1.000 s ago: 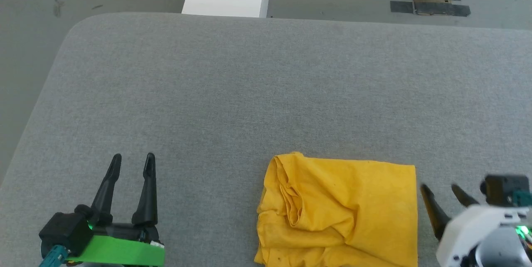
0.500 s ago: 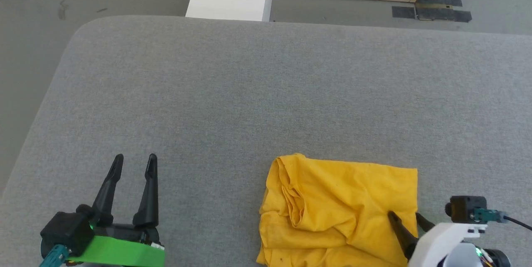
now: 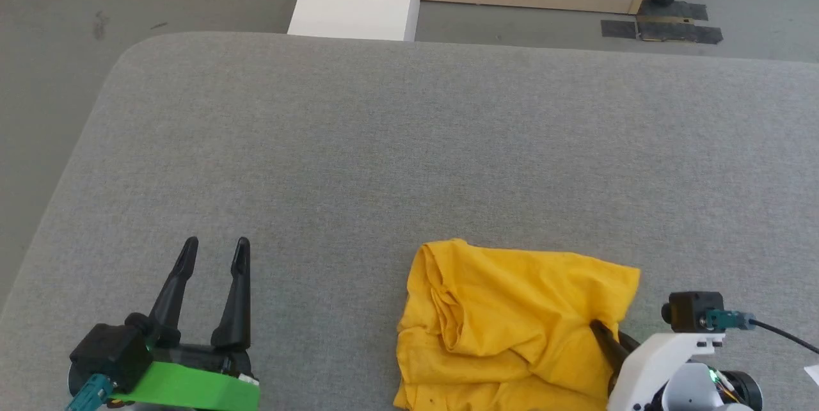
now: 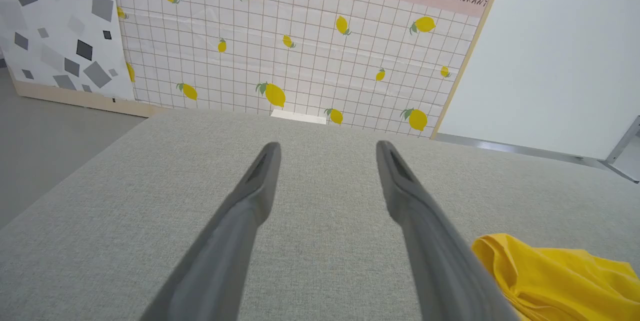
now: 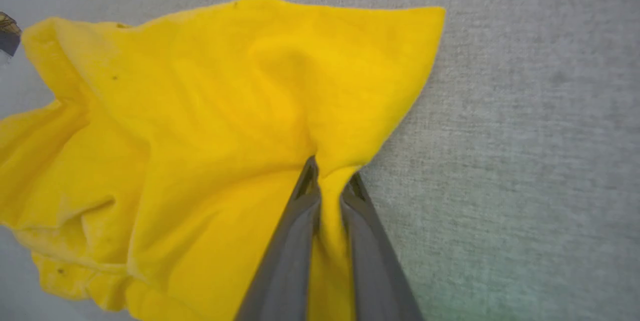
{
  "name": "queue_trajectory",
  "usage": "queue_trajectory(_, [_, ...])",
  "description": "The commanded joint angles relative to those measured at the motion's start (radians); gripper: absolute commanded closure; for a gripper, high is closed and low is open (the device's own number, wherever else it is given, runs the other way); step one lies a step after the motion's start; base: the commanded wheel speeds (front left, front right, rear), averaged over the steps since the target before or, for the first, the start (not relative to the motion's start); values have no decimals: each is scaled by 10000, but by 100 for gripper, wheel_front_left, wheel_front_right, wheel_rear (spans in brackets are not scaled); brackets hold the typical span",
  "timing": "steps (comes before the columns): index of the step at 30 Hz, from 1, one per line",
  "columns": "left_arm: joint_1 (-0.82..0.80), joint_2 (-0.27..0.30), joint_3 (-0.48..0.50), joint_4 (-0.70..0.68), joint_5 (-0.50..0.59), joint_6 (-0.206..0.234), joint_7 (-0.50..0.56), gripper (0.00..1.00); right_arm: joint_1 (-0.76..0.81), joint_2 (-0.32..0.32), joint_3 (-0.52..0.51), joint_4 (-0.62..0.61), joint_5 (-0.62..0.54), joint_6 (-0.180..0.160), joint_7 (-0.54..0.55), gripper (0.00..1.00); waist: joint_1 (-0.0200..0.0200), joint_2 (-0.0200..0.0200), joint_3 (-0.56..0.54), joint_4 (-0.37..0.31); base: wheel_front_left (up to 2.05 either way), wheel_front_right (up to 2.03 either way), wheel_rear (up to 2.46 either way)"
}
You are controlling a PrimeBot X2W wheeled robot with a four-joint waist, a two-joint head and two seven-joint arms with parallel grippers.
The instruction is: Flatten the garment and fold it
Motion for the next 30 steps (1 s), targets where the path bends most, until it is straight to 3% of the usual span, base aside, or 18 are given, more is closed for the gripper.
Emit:
queue_trajectory(1, [51,86,17,-77,100,51,-24,0,-233,43,97,-81,11,-13,-77,100,0,0,16,-106,0,0,0])
queue_trajectory(12, [-216,160,-132,-148,126,106,-10,0,-1225,-18,-42,-793,-952,-13,390,100,0,0,263,-1073,0,0,0])
queue_trajectory(22, [-427,562,48,-483,117,174,109,0,-2582,-1827,201,-1464,-1409,-13,1557,100,0,0,898,-2562,0,0,0])
queue_trajectory(30, [-822,928,32,-1029,228,169,347,0,-3589,-2627,-16,-1975,-1653,-13,2119,100,0,0,1792,-3505,0,0,0])
